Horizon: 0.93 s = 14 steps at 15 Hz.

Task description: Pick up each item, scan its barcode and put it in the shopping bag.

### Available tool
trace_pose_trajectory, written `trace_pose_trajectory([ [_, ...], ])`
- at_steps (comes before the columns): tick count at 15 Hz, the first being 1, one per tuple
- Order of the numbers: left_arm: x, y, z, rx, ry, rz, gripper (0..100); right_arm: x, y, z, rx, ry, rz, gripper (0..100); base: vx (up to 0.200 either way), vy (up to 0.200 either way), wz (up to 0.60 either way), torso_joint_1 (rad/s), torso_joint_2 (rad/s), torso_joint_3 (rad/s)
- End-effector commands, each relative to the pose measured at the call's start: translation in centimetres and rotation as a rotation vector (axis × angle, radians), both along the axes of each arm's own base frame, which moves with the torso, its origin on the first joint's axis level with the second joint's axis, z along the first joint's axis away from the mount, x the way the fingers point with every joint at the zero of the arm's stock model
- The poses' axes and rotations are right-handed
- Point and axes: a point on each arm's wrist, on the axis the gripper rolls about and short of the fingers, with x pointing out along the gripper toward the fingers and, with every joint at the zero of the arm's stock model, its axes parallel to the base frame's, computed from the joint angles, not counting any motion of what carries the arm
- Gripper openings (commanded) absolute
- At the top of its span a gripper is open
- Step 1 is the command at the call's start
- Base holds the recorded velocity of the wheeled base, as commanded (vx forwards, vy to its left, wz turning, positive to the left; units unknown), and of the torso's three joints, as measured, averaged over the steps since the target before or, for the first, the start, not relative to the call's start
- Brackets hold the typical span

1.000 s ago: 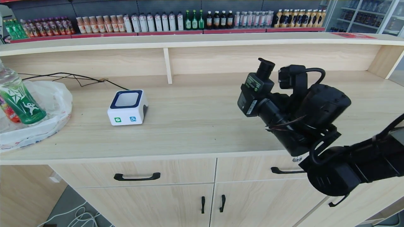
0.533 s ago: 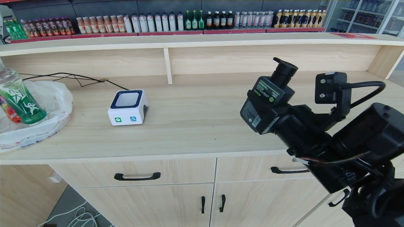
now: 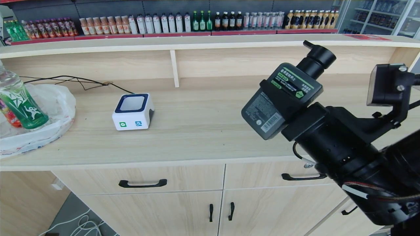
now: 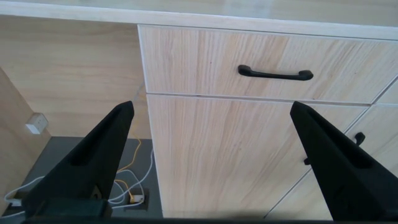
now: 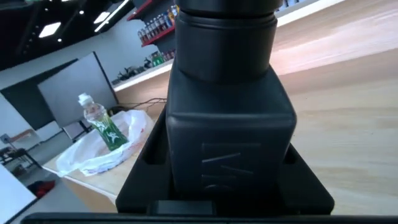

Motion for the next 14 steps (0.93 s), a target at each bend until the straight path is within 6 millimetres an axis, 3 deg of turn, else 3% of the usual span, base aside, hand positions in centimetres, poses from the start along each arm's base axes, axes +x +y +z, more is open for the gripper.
trace_pose_trajectory([
  [1,0.0,0.0,0.0,0.0,0.0,0.001,100,-1.2,-0.9,0.9,0.03,-0.029,0.067,0,0.0,0.0,0.0,0.0,0.0,0.0],
  [5,0.0,0.0,0.0,0.0,0.0,0.001,100,-2.6,-1.6,0.9,0.064,-0.052,0.206,0,0.0,0.0,0.0,0.0,0.0,0.0],
  [14,0.0,0.0,0.0,0.0,0.0,0.001,100,-3.8,-1.3,1.5,0.065,-0.084,0.432,0,0.0,0.0,0.0,0.0,0.0,0.0],
])
